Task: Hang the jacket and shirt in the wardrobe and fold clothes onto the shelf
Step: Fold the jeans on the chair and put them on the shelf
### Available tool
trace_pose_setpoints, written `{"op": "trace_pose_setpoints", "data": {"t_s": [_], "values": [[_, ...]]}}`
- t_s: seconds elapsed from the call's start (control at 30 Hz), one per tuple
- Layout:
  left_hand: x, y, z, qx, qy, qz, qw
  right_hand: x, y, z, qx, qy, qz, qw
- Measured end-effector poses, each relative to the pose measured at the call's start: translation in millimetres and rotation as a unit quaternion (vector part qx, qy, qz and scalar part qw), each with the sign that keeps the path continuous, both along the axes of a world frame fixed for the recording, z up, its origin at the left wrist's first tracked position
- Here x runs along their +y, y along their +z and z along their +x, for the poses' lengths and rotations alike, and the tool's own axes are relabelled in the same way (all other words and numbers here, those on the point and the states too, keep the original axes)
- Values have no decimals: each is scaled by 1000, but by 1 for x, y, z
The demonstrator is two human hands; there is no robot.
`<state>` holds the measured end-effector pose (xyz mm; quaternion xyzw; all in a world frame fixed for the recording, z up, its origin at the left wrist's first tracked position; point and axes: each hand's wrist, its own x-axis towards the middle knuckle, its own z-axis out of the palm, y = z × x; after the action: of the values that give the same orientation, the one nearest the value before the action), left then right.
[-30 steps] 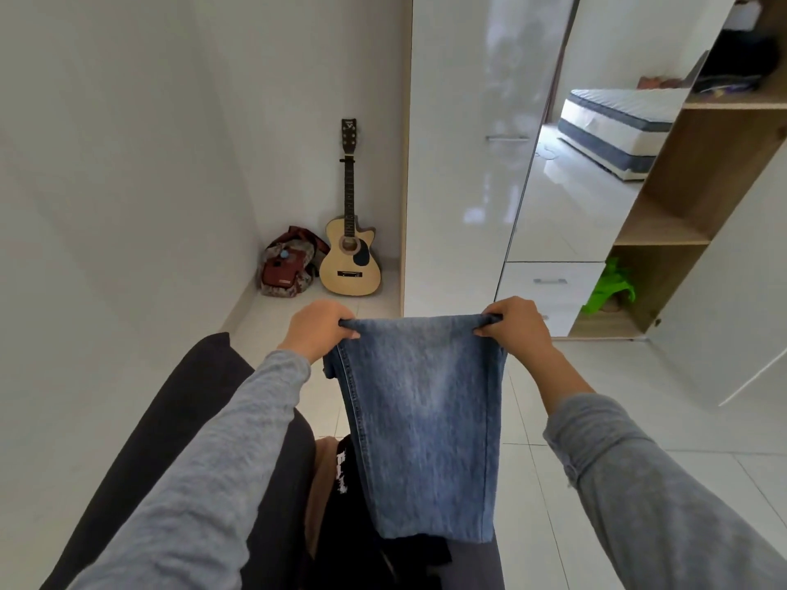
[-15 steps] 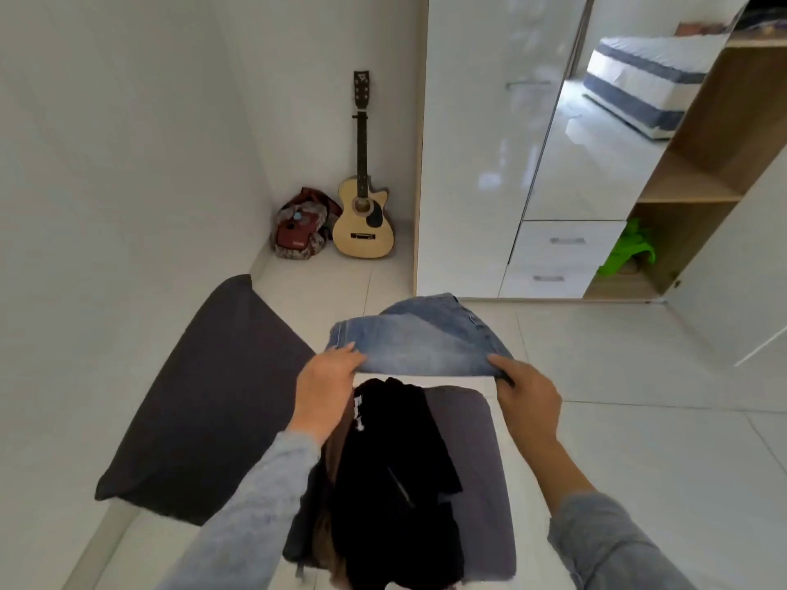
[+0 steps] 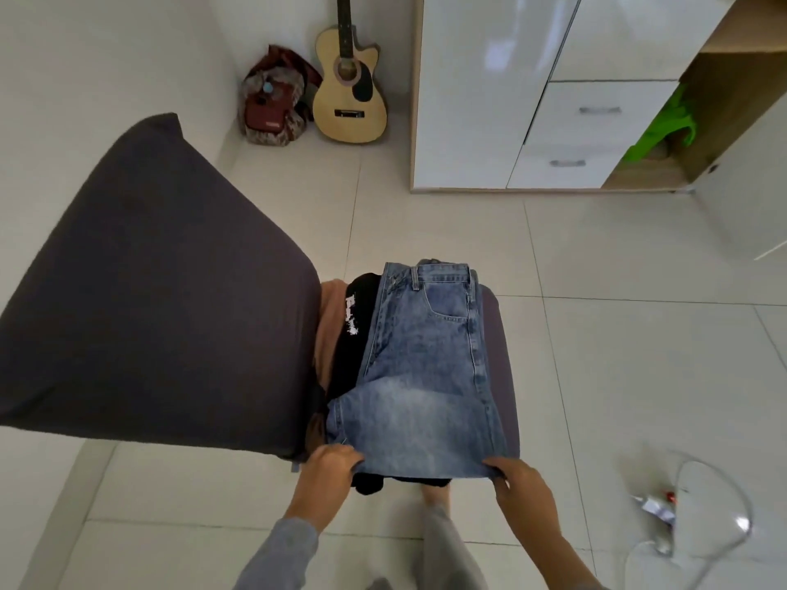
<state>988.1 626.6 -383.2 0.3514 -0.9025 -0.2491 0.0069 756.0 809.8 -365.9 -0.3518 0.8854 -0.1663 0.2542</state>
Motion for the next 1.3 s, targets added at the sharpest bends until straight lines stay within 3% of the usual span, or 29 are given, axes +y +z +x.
{"op": "trace_pose_setpoints", "data": {"t_s": [0.07,0.23,0.47,0.77,1.07,1.13,1.23,1.3], "values": [[-8,5,-2,31,5,2,1000,-7,5,-10,-8,0,-34,999],[-59,42,-41,98,10,-103,990,-56,33,-53,42,-10,-181,983],[-167,72,-140,76,71,-171,980,-169,54,-129,32,-68,-286,955],[-265,35,-233,31,134,-140,981,-287,1,-201,82,-115,-256,956],[-296,-32,-271,-44,213,-82,973,-342,-72,-236,76,-108,-95,987],[-280,-40,-281,-38,169,-65,983,-345,-78,-226,77,-84,-94,989],[-248,-58,-294,-70,11,-41,997,-342,-92,-197,107,69,-100,987],[-239,-73,-296,-106,23,-12,994,-335,-106,-184,103,117,-68,985]]}}
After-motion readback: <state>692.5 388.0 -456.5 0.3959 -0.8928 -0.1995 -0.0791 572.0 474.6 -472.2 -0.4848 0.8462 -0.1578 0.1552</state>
